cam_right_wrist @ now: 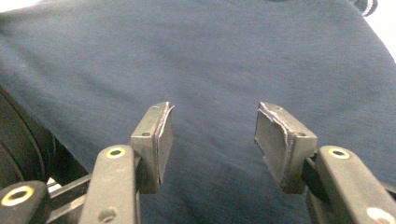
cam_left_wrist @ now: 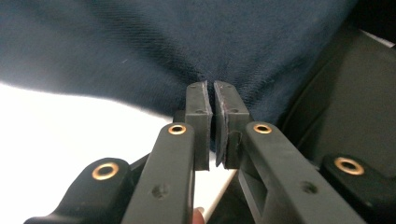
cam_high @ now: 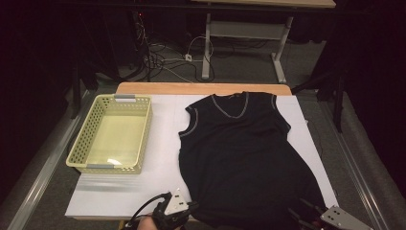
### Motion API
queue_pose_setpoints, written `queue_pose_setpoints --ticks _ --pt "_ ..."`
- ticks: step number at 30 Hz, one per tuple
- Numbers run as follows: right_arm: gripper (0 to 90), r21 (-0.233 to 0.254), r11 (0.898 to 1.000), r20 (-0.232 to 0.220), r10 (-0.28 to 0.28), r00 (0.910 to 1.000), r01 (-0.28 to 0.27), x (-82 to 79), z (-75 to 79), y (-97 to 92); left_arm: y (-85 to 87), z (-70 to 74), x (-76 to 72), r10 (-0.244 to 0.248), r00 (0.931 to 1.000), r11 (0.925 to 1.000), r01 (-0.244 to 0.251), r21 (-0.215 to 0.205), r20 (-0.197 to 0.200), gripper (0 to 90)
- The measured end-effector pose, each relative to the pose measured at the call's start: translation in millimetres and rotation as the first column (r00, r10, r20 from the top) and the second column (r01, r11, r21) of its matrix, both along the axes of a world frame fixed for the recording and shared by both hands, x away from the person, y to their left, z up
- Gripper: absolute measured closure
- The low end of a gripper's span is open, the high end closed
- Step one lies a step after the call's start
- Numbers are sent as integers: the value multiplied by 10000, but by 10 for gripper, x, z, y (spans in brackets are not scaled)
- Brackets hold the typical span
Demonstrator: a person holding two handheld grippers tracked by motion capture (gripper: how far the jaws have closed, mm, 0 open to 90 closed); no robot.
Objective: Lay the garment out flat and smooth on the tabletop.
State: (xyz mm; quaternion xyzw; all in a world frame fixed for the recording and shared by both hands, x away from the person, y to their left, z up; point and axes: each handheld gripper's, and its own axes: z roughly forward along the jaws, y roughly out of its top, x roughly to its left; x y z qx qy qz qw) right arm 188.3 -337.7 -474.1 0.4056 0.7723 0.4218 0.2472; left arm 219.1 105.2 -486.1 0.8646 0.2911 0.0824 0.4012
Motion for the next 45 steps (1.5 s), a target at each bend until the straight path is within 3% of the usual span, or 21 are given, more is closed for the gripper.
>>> queue_pose_setpoints --ticks 9,12,17,20,24,28,31,34,36,39,42,45 --pt "480 20 9998 123 -176 9998 175 -50 39 -30 593 39 -286 668 9976 9977 -670 -138 -173 839" --pt "498 58 9995 101 -311 9995 310 -41 35 -58 660 17 -303 796 9966 9967 -800 -163 -229 837" --pt "569 95 9984 47 -559 9984 559 -19 35 -103 553 53 -205 540 9985 9977 -541 -405 -51 778" --pt "653 80 9968 194 -798 9966 796 -22 50 -156 475 95 -102 457 9985 9958 -430 -814 314 652" --pt "720 244 9900 295 -1396 9898 1389 8 57 -263 403 136 116 821 9933 9894 -715 -1263 811 484" --pt "649 496 9847 -235 -1658 9859 1668 102 -11 -333 329 82 400 1111 9913 9875 -1022 -1198 704 304" --pt "560 552 9842 -515 -1655 9849 1682 179 -54 -294 260 43 511 1348 9856 9884 -1264 -845 1022 177" --pt "495 280 9881 -1069 -1473 9833 1511 293 -117 -214 230 -15 545 1548 9843 9848 -1468 -932 851 105" --pt "492 -93 9896 -1023 -1437 9843 1435 319 -144 -154 199 -31 544 1488 9856 9873 -1435 -676 808 57" --pt "631 -317 9909 -1077 -1335 9852 1308 319 -128 -116 217 -31 535 1564 9846 9849 -1495 -869 788 35" --pt "829 -119 9945 -1147 -1050 9878 1044 298 -133 -97 262 -34 542 1748 9827 9780 -1660 -1261 617 35" --pt "878 -530 9948 -960 -917 9911 869 234 -90 -75 275 -35 547 1618 9853 9787 -1531 -1371 544 35"
